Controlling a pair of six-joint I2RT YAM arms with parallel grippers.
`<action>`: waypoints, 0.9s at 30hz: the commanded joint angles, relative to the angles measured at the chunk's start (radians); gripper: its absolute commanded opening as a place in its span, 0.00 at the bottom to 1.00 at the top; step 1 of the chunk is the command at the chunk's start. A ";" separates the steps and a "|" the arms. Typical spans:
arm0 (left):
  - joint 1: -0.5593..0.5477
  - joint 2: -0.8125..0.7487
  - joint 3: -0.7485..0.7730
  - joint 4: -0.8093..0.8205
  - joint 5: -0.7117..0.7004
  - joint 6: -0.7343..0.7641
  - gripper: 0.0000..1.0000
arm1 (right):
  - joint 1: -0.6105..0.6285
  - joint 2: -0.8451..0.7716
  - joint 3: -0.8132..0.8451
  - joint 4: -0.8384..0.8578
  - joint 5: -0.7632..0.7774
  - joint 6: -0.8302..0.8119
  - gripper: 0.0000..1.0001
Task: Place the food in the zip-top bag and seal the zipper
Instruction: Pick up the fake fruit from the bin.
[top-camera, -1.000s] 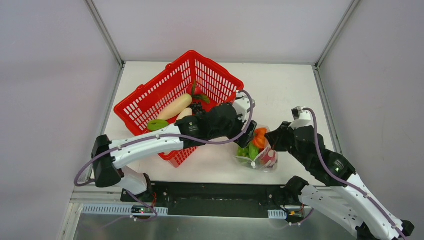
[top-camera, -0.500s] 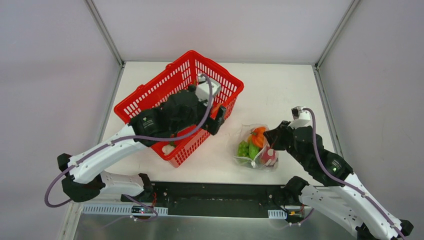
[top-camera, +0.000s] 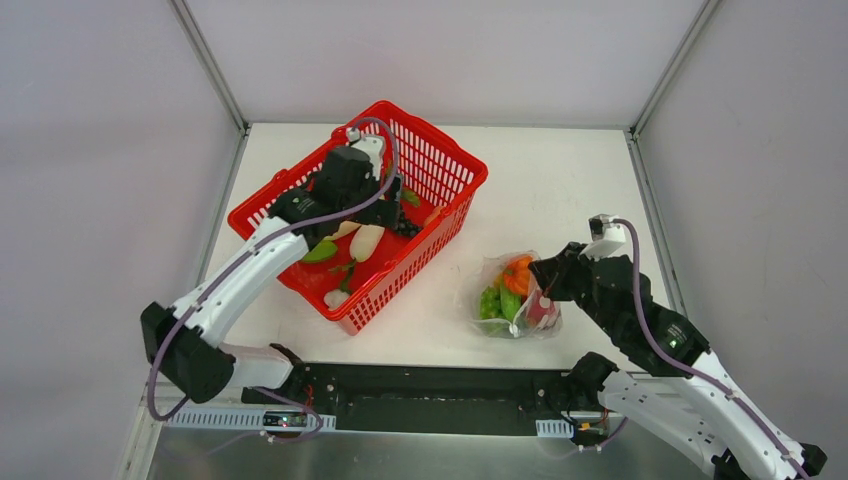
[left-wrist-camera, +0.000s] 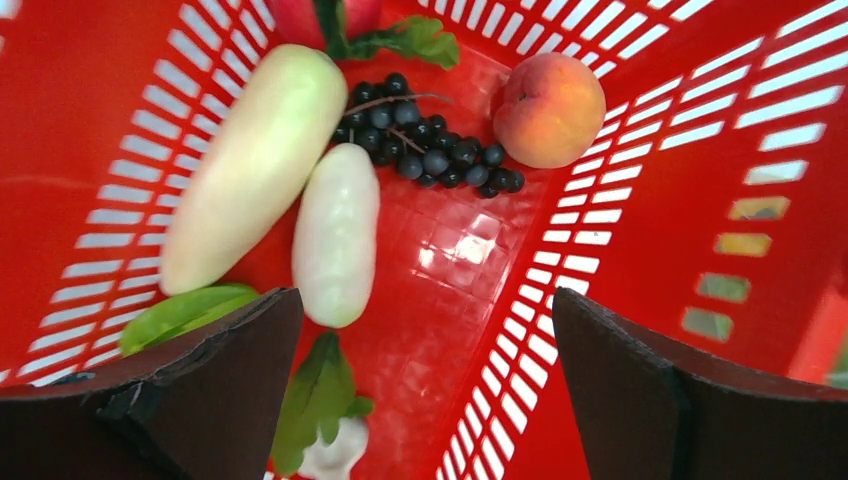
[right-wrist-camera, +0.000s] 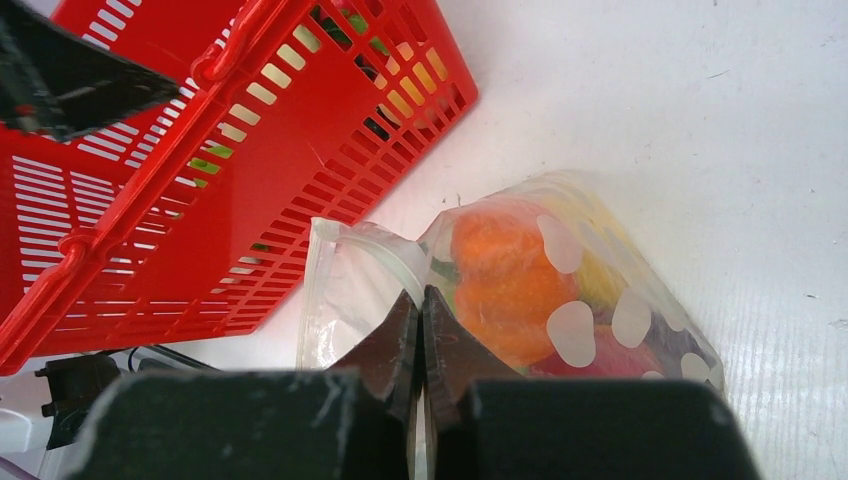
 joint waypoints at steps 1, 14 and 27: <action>0.004 0.108 0.016 0.050 0.069 -0.067 0.97 | 0.004 -0.011 0.010 0.074 0.028 0.018 0.00; 0.005 0.377 0.057 0.223 0.031 -0.358 0.92 | 0.004 -0.017 0.008 0.078 0.031 0.012 0.00; -0.042 0.547 0.079 0.164 -0.190 -0.606 0.76 | 0.005 -0.033 0.004 0.074 0.059 0.010 0.00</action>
